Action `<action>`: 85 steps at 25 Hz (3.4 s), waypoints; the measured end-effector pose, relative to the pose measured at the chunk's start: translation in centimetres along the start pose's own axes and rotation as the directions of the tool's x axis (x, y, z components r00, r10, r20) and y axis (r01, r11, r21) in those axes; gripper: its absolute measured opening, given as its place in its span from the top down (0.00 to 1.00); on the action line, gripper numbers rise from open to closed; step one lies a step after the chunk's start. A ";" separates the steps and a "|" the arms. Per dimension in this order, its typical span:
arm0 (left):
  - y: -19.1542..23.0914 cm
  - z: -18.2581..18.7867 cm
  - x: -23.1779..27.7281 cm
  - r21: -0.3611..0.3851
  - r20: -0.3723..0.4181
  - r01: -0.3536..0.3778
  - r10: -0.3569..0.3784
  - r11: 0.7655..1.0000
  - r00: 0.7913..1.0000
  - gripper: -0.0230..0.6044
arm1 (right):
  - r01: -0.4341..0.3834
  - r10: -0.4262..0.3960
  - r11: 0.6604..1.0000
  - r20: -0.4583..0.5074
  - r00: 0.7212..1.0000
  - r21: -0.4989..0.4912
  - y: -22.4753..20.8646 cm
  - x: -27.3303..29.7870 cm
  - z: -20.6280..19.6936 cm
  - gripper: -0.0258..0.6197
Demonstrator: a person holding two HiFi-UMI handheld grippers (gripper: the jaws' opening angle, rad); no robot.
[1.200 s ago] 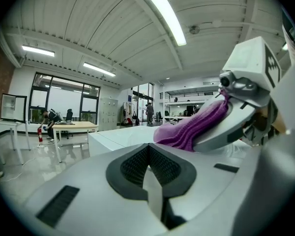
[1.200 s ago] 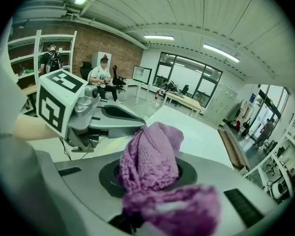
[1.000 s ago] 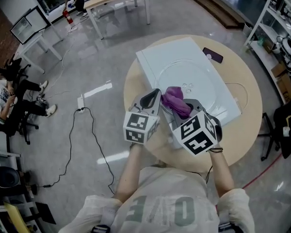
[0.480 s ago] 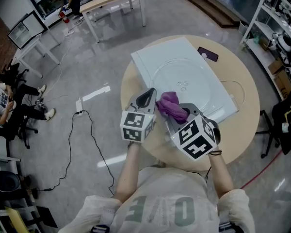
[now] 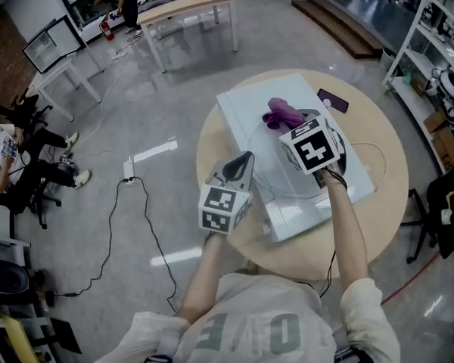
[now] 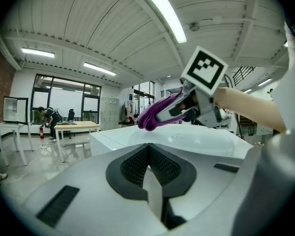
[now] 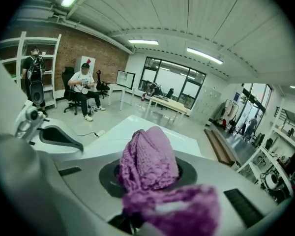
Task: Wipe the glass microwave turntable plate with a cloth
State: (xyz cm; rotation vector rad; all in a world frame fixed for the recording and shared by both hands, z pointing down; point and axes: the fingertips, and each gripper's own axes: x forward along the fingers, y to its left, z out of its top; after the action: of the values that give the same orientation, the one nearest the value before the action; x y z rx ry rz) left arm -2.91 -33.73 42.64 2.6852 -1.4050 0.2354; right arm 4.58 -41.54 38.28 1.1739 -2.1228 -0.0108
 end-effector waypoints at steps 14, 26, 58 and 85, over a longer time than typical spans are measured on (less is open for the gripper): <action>0.3 0.5 -0.2 0.014 0.005 -0.008 0.008 1.000 1.000 0.96 | -0.053 0.052 0.998 -0.056 0.997 -0.016 2.8 -0.9 -2.7 0.89; 0.2 0.2 -0.1 0.013 -0.011 -0.018 0.018 1.000 1.000 0.96 | -0.144 0.143 0.989 -0.058 0.988 -0.016 10.1 -9.5 -6.7 0.89; 0.0 0.1 0.1 0.022 -0.012 -0.021 0.022 1.000 1.000 0.96 | 0.026 -0.021 0.998 -0.084 0.996 0.062 -3.0 1.5 -2.8 0.89; 0.3 0.3 -0.3 0.024 -0.019 -0.037 0.037 0.999 0.999 0.96 | -0.108 0.107 0.994 -0.065 0.992 -0.019 10.3 -11.7 -8.1 0.89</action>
State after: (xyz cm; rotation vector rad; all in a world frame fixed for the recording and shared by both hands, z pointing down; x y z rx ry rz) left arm -3.32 -33.75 42.29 2.6695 -1.4566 0.2820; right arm 5.66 -24.24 41.00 1.0319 -2.1211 0.0515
